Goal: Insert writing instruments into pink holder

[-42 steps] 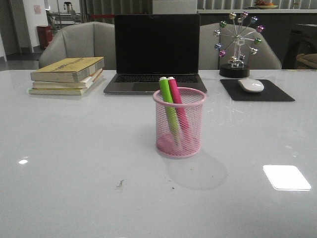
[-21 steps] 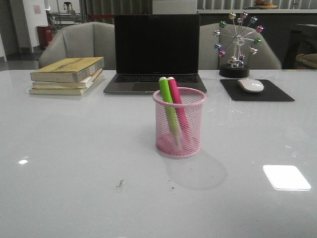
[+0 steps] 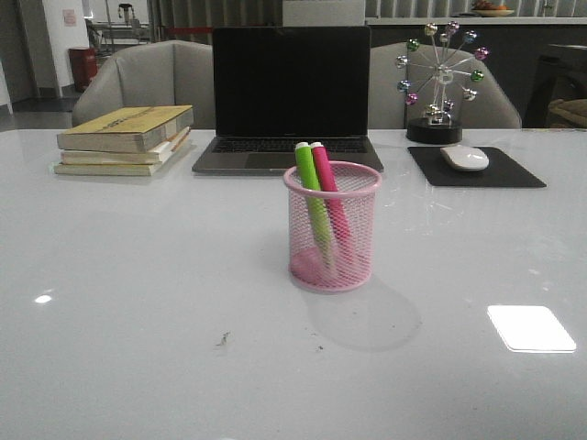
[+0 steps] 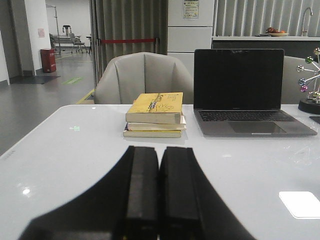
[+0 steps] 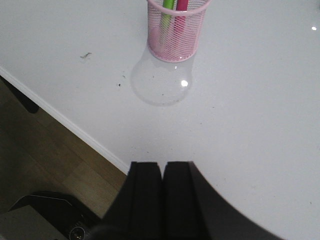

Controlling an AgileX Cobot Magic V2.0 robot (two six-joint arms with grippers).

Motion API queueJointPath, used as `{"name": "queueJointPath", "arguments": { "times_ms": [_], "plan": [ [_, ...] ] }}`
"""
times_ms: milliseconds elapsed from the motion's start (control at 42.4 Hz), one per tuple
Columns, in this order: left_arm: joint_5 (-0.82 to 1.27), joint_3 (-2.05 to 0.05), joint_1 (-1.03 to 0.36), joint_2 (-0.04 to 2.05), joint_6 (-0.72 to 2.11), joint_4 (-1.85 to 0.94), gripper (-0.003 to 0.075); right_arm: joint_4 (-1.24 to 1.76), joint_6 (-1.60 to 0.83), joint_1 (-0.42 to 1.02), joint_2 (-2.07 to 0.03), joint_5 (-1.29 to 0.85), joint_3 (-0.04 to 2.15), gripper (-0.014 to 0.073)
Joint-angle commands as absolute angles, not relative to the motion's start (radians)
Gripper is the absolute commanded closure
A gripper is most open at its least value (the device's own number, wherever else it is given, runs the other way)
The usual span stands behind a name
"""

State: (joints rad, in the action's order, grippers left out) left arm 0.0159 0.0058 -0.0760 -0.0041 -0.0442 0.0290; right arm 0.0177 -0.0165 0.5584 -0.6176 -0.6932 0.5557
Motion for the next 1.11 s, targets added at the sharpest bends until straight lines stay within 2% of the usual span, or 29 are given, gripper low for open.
{"name": "queueJointPath", "arguments": {
  "times_ms": [0, 424, 589, 707, 825, 990, 1084],
  "plan": [
    [-0.074, 0.009, -0.081, -0.025, -0.054, 0.019, 0.0629, 0.014, -0.023, 0.556, -0.615, -0.634, 0.584, 0.0537],
    [-0.074, 0.009, -0.081, -0.025, -0.054, 0.019, 0.0629, 0.014, -0.023, 0.552, -0.599, -0.632, 0.575, 0.0537],
    [-0.074, 0.009, -0.081, -0.023, -0.054, 0.019, 0.0629, 0.012, -0.03, 0.382, -0.473, -0.484, 0.475, 0.0537],
    [-0.074, 0.009, -0.081, -0.023, -0.054, 0.019, 0.0629, 0.012, -0.03, 0.224, -0.293, -0.272, 0.329, 0.0537],
    [-0.074, 0.009, -0.081, -0.023, -0.054, 0.019, 0.0629, 0.015, -0.03, 0.116, -0.121, -0.16, 0.199, 0.0537],
    [-0.074, 0.009, -0.081, -0.023, -0.054, 0.019, 0.0629, 0.019, -0.03, 0.035, 0.022, -0.04, 0.043, 0.0537],
    [-0.074, 0.009, -0.081, -0.023, -0.054, 0.019, 0.0629, 0.019, -0.03, 0.026, 0.03, 0.042, -0.025, 0.0537]
  ]
}}
